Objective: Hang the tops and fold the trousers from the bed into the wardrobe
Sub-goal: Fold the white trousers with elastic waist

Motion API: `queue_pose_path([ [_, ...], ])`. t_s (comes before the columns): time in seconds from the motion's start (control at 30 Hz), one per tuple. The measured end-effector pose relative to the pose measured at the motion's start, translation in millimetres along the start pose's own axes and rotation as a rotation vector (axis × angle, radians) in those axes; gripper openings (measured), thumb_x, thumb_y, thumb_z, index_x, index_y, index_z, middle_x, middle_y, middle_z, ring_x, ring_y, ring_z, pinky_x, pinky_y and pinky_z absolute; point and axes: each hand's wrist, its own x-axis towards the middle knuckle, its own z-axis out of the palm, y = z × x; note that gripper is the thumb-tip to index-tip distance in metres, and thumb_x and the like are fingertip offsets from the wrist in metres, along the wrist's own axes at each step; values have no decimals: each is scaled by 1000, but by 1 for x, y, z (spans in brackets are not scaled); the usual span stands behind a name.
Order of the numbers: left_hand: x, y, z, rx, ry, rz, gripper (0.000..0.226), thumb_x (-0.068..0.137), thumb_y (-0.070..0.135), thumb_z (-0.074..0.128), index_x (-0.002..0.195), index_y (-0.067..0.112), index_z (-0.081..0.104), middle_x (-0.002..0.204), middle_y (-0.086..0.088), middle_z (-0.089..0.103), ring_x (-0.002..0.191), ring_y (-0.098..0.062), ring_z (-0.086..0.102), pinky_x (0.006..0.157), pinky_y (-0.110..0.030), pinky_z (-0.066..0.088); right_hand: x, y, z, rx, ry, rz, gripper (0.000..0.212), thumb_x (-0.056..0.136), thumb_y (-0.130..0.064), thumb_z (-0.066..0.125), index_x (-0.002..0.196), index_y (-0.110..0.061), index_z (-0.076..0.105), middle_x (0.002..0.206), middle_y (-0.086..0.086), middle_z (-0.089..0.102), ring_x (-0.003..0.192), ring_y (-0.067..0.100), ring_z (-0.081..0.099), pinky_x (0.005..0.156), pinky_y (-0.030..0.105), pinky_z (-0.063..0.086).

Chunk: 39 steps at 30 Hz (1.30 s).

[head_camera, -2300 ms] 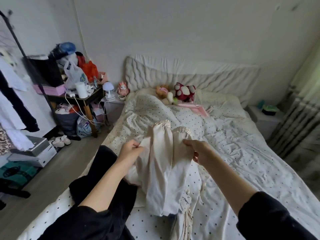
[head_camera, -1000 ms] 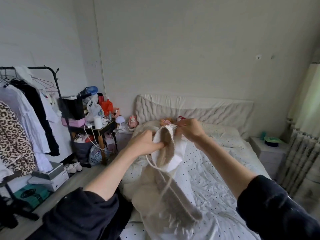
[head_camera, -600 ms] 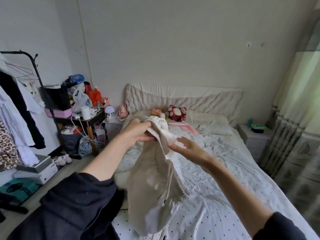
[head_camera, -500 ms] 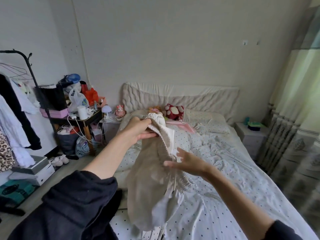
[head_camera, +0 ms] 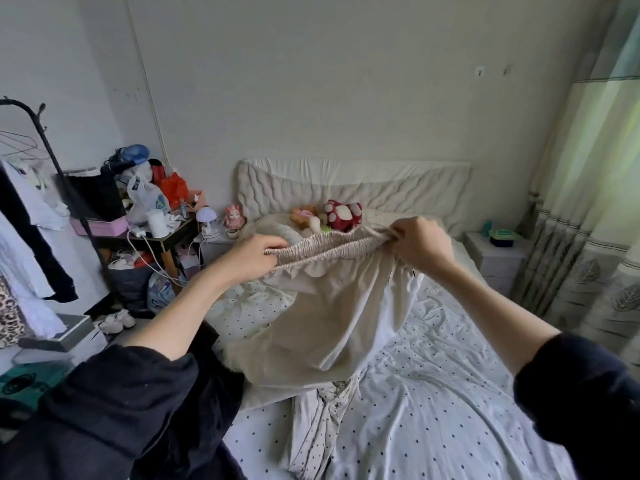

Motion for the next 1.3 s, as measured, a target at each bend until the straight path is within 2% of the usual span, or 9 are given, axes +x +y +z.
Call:
queue_pose_path([
  [0.07,-9,6,-6,-105,-10,22,31,92,6,41,110,18,63,102,0,64,92,-21,60,72,-25,42,7,-6,-4,12,51,9,15,83,-10,55,85,-15,69,79,8,65,71,26,54,60,27,36],
  [0.17,-19,10,-16,-219,-48,81,29,96,32,44,119,17,53,107,1,57,99,-14,51,70,-18,36,17,-14,-5,-14,85,-37,19,85,-13,56,97,-14,70,91,13,69,82,32,60,62,29,36],
  [0.27,-21,10,-30,-77,-65,165,95,58,87,46,124,20,45,114,15,48,103,-8,48,84,-22,41,30,-25,-4,-68,105,-77,21,88,-17,54,105,-11,66,100,17,67,91,36,60,65,32,36],
  [0.4,-22,3,-34,60,-84,196,79,63,59,70,129,24,44,120,10,54,107,-9,53,98,-34,44,45,-35,4,-86,96,-26,24,93,-25,51,107,-7,58,106,19,64,95,37,59,65,32,35],
  [0.5,-21,-9,-32,-43,107,182,41,82,28,68,121,20,57,98,-3,67,84,-28,63,82,-42,50,38,-35,14,-153,36,-3,31,94,-33,51,108,-6,54,104,19,63,94,37,60,64,32,35],
  [0.67,1,-32,-42,-24,394,127,28,83,29,68,92,2,66,82,-13,65,79,-29,61,70,-34,46,21,-21,41,-201,-185,-46,18,93,-22,53,93,-4,58,80,7,55,74,24,54,64,32,36],
  [0.8,12,-19,-52,6,505,146,29,83,30,69,68,9,55,64,3,49,66,-24,50,60,-31,34,45,-21,38,-127,-250,-4,7,85,-11,58,84,-12,51,86,8,59,75,24,51,65,32,39],
  [1.1,7,106,-44,61,621,169,47,83,43,65,57,17,37,54,3,41,58,-22,42,57,-31,32,68,32,-37,-22,103,71,28,85,-6,44,103,-16,62,100,10,65,85,30,58,63,30,38],
  [1.3,-12,260,11,-68,577,249,49,83,37,67,51,18,35,49,7,38,50,-10,38,52,-27,30,59,141,-131,382,301,109,37,79,-3,49,106,-17,70,96,18,69,94,36,61,74,34,46],
])
